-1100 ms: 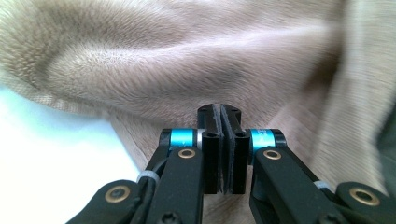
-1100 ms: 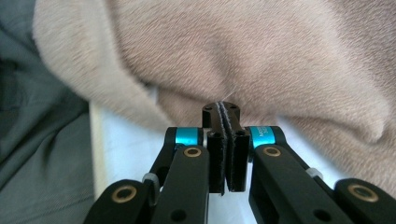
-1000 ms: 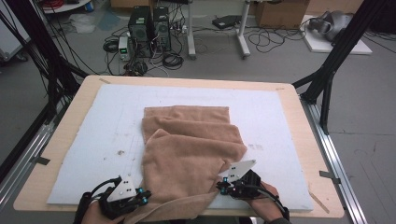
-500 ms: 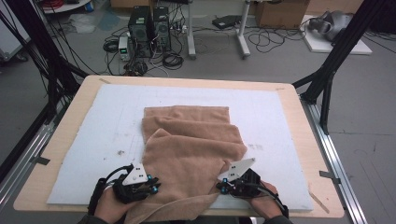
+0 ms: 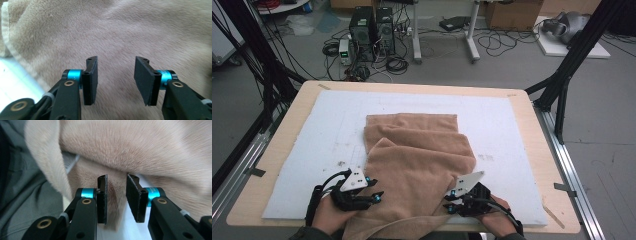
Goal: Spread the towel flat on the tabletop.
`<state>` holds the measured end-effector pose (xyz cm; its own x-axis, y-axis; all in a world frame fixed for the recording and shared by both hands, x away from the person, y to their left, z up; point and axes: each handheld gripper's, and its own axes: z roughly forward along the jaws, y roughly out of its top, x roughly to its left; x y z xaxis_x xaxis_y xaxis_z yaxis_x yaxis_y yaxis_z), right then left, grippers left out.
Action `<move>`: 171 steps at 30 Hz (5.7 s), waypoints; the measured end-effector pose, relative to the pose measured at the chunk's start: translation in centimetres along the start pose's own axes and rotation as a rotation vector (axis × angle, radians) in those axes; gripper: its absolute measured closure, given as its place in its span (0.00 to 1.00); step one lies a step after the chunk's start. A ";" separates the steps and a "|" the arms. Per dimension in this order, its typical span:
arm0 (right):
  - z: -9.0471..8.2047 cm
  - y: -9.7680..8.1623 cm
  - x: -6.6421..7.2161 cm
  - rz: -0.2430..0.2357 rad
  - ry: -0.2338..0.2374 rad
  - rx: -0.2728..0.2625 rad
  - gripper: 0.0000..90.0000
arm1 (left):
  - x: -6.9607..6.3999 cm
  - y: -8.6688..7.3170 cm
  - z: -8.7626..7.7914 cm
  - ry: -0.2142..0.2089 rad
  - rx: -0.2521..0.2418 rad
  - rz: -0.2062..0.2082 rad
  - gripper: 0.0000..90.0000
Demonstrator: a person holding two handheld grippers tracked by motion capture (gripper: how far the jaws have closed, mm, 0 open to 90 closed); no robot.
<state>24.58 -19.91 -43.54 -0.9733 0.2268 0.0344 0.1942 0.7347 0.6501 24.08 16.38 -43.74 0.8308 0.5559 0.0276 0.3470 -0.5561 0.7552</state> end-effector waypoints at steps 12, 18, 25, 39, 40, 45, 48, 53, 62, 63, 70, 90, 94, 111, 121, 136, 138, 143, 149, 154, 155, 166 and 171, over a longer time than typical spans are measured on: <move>-3.7 -2.1 3.4 -0.055 0.083 -0.014 0.97 | 0.3 -1.0 -1.1 0.019 -0.020 -0.041 0.71; -1.7 -0.5 1.0 -0.039 0.023 -0.046 0.80 | 1.1 -0.4 -0.3 0.032 -0.017 -0.049 0.59; 0.2 -0.6 0.9 -0.054 0.067 -0.060 0.98 | 1.1 -0.3 0.6 0.010 0.007 -0.044 0.72; -1.2 -1.5 0.4 -0.030 0.034 -0.034 0.82 | 1.9 -1.5 -0.5 0.004 -0.013 -0.062 0.75; -0.8 -1.5 0.4 -0.034 0.037 -0.042 0.88 | 1.7 -1.5 -0.5 -0.002 -0.014 -0.053 0.85; -1.4 -2.2 1.2 -0.037 0.099 -0.045 0.99 | 0.8 -1.8 -1.4 0.009 -0.013 -0.034 0.96; -2.9 -2.6 2.7 -0.064 0.151 -0.024 0.99 | -0.8 -2.5 -3.6 -0.018 -0.035 -0.027 0.96; -5.5 -2.2 2.7 -0.075 0.064 -0.082 0.88 | -2.2 -2.2 -5.6 -0.012 -0.048 0.003 0.79; -0.9 -1.3 -1.2 -0.009 0.040 -0.073 0.87 | 0.3 -1.6 -0.6 -0.026 -0.021 -0.016 0.89; -0.8 -1.3 -1.2 -0.009 0.042 -0.079 0.93 | 0.3 -1.8 -0.7 -0.018 -0.025 -0.022 0.94; -2.9 -1.5 0.5 -0.034 0.100 -0.057 0.97 | -1.5 -3.1 -4.1 -0.014 -0.015 -0.011 0.96; -0.2 -0.6 -1.3 -0.024 0.076 -0.042 0.97 | -0.9 -2.4 -1.9 -0.037 -0.008 -0.009 0.94; -1.3 -0.3 0.7 -0.086 0.144 -0.079 0.95 | -3.0 -3.1 -4.8 -0.076 -0.028 0.001 0.94; -0.5 -0.5 -1.4 -0.030 0.109 -0.037 0.97 | -0.3 -3.3 -3.6 -0.019 -0.018 -0.025 0.96; -0.3 0.1 -2.1 -0.006 -0.010 -0.008 0.80 | 0.9 -3.6 -2.7 -0.022 -0.022 -0.041 0.75; -0.2 -0.3 -1.6 -0.024 0.015 -0.010 0.87 | 0.1 -3.8 -2.9 -0.070 -0.030 0.006 0.87; -0.4 -0.7 -1.3 -0.027 0.030 -0.030 0.96 | -0.1 -4.0 -3.2 -0.069 -0.033 0.000 0.94; -1.6 -0.9 0.3 -0.046 0.100 -0.045 0.97 | -1.8 -4.6 -5.4 -0.102 -0.018 0.009 0.95; -3.3 -0.6 0.0 0.033 0.078 -0.130 0.74 | -1.2 -3.8 -7.1 -0.057 -0.072 -0.016 0.71; -3.2 -0.3 -2.4 0.108 0.000 -0.143 0.61 | 0.8 -2.3 -6.4 -0.023 -0.113 -0.042 0.57; -3.2 -0.2 -2.9 0.114 -0.009 -0.144 0.58 | 1.2 -2.1 -6.2 -0.018 -0.111 -0.050 0.55; -2.9 1.3 -7.2 0.213 -0.106 -0.182 0.36 | 5.0 0.4 -4.8 0.030 -0.152 -0.100 0.42; -2.8 1.7 -7.5 0.201 -0.130 -0.202 0.33 | 5.7 0.6 -4.7 0.035 -0.162 -0.119 0.42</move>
<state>31.89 -22.13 -40.54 -0.8916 0.4441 0.0886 0.3404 0.5281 0.7780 27.01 22.14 -40.09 0.7715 0.6344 -0.0481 0.3653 -0.3797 0.8499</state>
